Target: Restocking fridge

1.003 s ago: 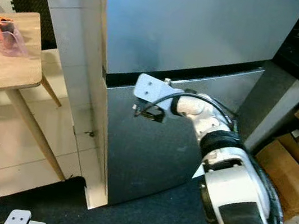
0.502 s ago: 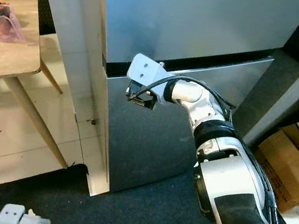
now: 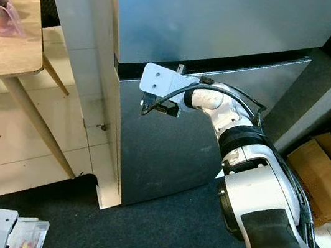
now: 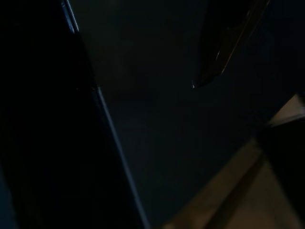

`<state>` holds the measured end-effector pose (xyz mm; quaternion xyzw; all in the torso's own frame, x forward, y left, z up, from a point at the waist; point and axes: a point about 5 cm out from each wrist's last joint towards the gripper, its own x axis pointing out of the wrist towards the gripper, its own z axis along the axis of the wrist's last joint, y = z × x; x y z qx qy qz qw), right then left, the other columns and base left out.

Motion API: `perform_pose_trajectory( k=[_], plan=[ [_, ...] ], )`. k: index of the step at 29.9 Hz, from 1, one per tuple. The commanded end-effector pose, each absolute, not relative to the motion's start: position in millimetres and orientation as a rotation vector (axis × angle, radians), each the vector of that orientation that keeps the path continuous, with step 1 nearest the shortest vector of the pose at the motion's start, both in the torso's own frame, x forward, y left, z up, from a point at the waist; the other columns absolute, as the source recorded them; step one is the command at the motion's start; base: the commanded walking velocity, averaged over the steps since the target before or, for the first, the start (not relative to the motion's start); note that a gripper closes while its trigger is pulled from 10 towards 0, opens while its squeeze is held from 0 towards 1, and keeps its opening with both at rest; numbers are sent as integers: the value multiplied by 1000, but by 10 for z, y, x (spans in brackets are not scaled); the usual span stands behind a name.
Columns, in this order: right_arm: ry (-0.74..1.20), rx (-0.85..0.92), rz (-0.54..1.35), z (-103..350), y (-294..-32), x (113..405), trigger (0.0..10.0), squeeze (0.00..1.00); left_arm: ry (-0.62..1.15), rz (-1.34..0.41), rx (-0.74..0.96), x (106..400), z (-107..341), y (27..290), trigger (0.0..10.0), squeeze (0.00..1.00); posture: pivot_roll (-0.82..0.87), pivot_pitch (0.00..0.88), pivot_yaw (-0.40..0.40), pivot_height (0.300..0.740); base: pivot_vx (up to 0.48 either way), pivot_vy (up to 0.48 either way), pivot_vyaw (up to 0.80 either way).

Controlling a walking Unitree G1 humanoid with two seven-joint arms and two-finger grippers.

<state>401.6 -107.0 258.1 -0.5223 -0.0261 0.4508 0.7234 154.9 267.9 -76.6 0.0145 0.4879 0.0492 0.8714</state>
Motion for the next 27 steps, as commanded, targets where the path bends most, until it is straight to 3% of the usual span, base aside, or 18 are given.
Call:
perform_pose_trajectory(
  k=[1, 9, 20, 27],
  plan=[
    [143, -1179, 1156, 2257, -1149, 3941, 10000, 0, 1034, 91, 47, 1491, -784, 2692, 10000, 0, 5, 170, -29, 740, 0, 0, 0],
    [414, -1222, 1385, 2131, -1376, 3815, 10000, 0, 1042, 91, 40, 1455, -804, 2673, 10000, 0, 1, 169, -35, 740, 0, 0, 0],
    [481, -1222, 1428, 2137, -1476, 3780, 10000, 0, 1050, 85, 37, 1428, -825, 2642, 10000, 0, -1, 168, -37, 740, 0, 0, 0],
    [446, -1057, 1564, 2279, -1466, 3717, 10000, 0, 1058, 72, 38, 1418, -843, 2599, 10000, 0, -8, 165, -37, 740, 0, 0, 0]
  ],
)
